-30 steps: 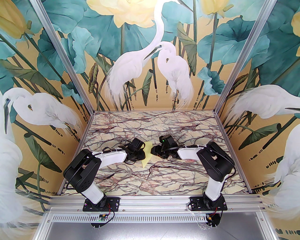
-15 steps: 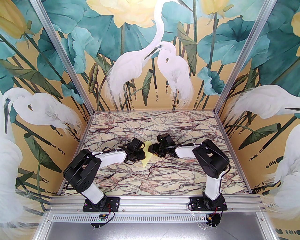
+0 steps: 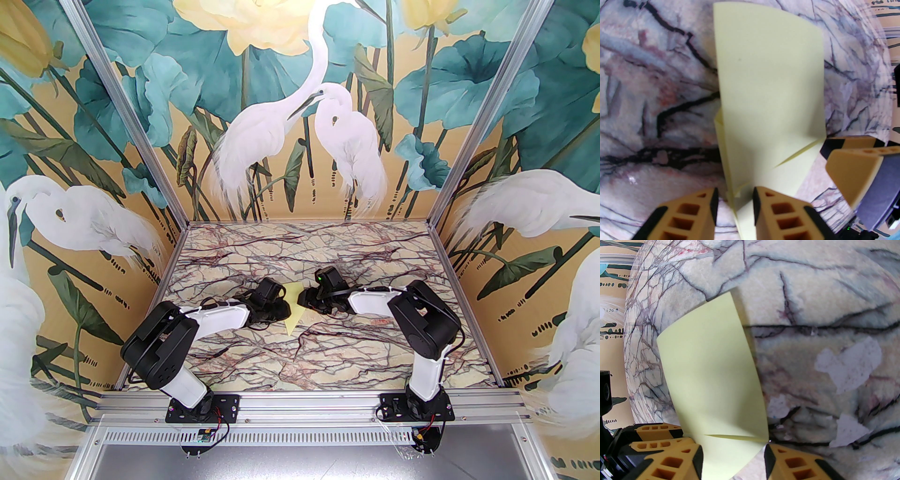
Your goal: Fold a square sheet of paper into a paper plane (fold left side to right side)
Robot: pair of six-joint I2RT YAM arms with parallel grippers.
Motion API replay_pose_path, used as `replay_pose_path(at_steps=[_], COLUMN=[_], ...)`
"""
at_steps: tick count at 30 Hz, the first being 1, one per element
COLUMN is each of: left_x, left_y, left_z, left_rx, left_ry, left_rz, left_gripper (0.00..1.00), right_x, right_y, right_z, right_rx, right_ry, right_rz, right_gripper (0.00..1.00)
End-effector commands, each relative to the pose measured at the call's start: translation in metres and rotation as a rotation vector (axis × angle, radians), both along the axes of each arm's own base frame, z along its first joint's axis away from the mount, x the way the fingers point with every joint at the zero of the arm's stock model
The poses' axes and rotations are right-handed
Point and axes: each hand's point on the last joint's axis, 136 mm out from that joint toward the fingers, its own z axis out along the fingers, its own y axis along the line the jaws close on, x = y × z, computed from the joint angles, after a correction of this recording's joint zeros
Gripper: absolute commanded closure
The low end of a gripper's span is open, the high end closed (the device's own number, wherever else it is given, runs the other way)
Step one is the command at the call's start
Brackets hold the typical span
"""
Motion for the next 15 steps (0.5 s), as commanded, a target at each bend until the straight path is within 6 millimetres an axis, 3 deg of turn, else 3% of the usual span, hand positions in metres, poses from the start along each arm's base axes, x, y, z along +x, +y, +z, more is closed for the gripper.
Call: replay_pose_path(at_steps=[1, 8, 9, 15], left_x=[0.0, -0.001, -0.001, -0.004], left_y=[-0.011, -0.01, -0.01, -0.011], left_z=[0.006, 0.008, 0.008, -0.008], left_rx=[-0.115, -0.191, -0.194, -0.19], left_ry=[-0.003, -0.013, -0.013, 0.033], left_rz=[-0.008, 0.009, 0.009, 0.023], left_gripper=[0.71, 0.74, 0.79, 0.86], right_x=[0.002, 0.001, 0.0, 0.001], right_y=[0.0, 0.0, 0.001, 0.003], right_z=[0.009, 0.0, -0.001, -0.001], right_rx=[-0.016, -0.028, -0.03, -0.053], right_ry=[-0.025, -0.004, -0.003, -0.004], right_rz=[0.014, 0.021, 0.023, 0.031], right_gripper=[0.51, 0.52, 0.52, 0.51])
